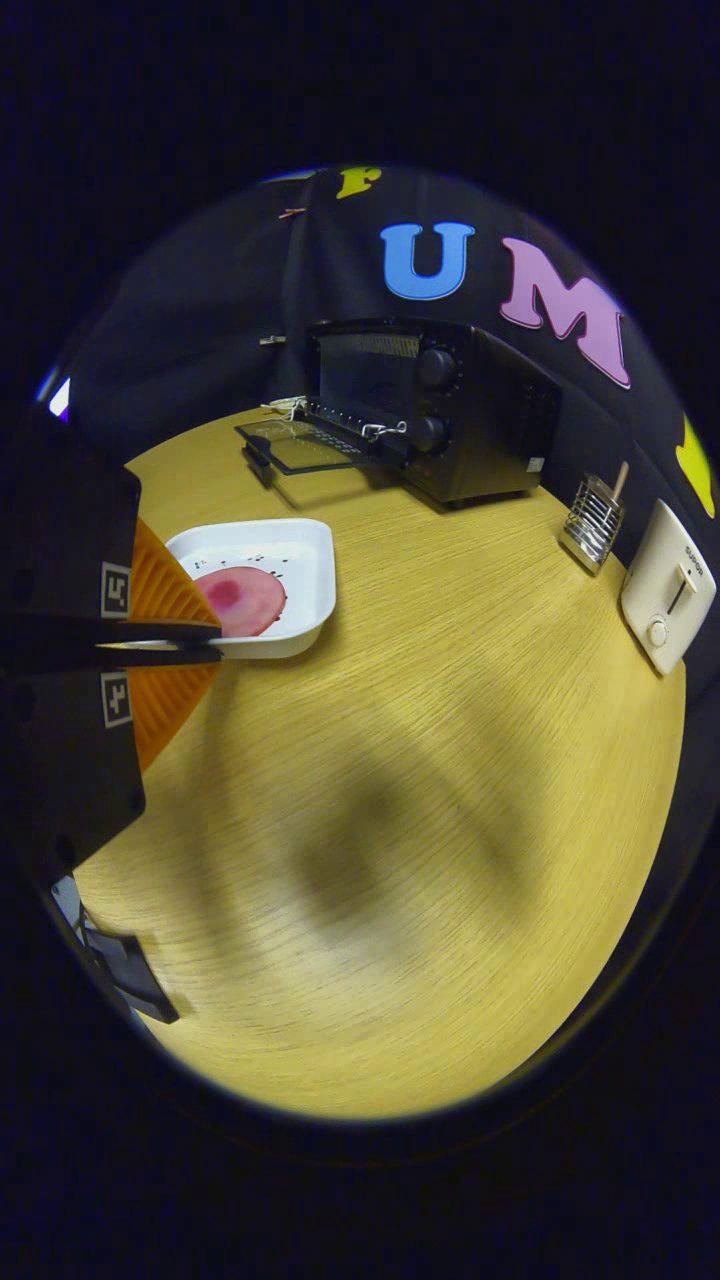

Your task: Open the toaster oven, put the food inside, and close the toaster oven door.

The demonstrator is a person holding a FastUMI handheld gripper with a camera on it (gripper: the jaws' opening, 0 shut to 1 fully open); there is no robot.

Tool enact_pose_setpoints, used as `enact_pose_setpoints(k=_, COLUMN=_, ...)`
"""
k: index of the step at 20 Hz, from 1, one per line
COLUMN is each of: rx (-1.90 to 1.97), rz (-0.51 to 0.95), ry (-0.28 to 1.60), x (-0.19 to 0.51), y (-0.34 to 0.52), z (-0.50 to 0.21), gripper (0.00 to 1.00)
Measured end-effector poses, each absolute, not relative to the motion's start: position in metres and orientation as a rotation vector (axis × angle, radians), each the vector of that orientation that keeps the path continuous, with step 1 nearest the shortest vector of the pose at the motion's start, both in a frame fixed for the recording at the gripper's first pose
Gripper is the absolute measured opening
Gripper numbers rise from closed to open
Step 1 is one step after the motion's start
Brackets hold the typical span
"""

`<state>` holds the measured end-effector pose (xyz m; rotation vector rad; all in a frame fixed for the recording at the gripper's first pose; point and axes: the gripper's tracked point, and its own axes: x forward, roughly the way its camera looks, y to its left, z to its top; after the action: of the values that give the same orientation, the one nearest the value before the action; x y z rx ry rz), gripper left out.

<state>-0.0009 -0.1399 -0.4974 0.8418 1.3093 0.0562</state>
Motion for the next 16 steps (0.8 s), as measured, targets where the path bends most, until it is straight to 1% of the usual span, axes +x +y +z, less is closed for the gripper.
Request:
enact_pose_setpoints(k=8, rx=0.942, rz=0.012, ry=1.236, x=-0.004, y=-0.114, z=-0.447, gripper=0.05)
enact_pose_setpoints(k=16, rx=1.038, rz=-0.026, ry=1.183, x=-0.005, y=-0.054, z=-0.411, gripper=0.05)
